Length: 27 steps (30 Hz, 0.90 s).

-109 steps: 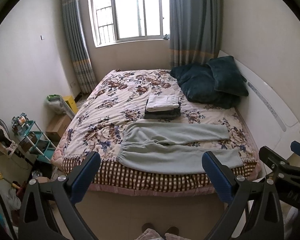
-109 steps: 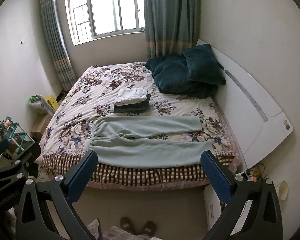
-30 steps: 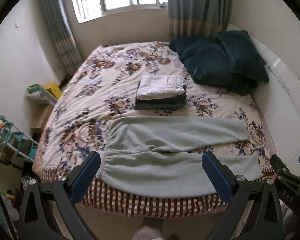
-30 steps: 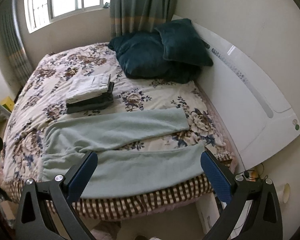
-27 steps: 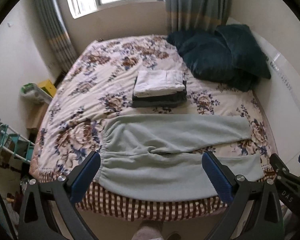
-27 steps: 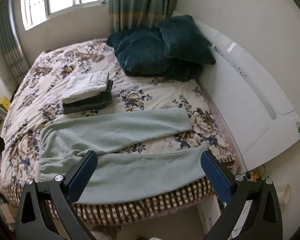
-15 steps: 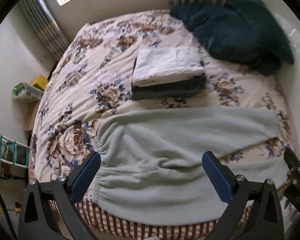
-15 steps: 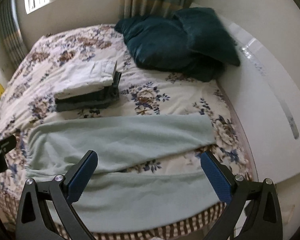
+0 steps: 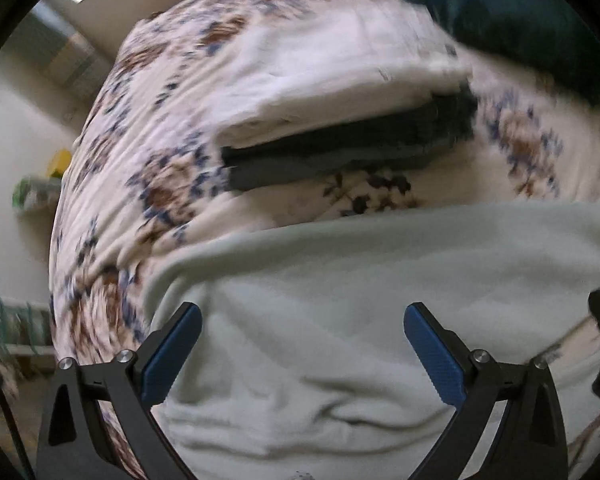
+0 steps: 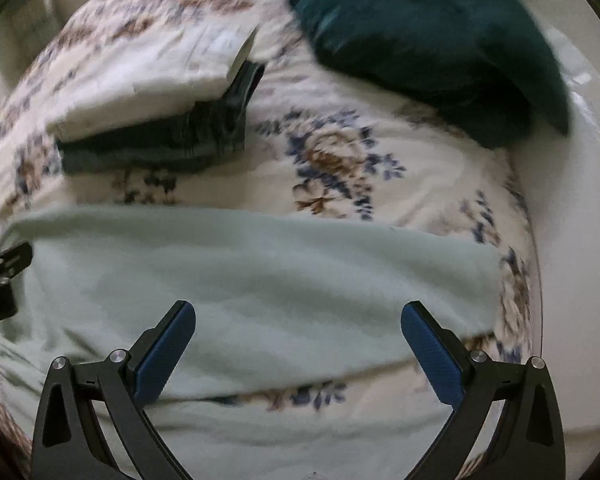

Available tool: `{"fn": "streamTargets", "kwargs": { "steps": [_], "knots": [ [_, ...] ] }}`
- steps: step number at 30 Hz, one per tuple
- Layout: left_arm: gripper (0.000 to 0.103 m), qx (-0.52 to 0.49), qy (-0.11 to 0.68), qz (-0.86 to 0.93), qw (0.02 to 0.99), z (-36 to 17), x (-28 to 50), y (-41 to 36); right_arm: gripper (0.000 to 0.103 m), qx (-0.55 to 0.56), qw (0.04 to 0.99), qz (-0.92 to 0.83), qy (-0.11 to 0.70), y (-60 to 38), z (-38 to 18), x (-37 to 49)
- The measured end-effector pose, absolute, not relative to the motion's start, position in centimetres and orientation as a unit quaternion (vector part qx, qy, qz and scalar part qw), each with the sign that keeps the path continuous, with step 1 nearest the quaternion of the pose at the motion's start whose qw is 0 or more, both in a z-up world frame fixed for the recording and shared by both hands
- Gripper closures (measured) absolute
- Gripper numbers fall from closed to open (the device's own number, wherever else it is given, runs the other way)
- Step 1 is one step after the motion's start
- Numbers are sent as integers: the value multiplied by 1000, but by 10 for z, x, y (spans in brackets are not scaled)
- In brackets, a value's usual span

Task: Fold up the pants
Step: 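Lower both tools to the pants and close each on a leg hem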

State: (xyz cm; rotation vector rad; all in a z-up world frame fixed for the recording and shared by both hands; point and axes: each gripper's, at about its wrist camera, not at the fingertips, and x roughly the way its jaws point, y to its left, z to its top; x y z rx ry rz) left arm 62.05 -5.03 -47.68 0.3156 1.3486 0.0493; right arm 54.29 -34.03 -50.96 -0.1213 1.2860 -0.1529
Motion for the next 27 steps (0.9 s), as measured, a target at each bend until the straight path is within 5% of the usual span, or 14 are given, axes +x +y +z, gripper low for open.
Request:
{"fn": "streamTargets", "kwargs": {
  "steps": [12, 27],
  "knots": [
    [1, 297, 663, -118, 677, -597, 691, -113, 0, -164, 695, 108, 692, -335, -650, 638],
    [1, 321, 713, -229, 580, -642, 728, -128, 0, -167, 600, 179, 762, -350, -743, 710]
  ]
}}
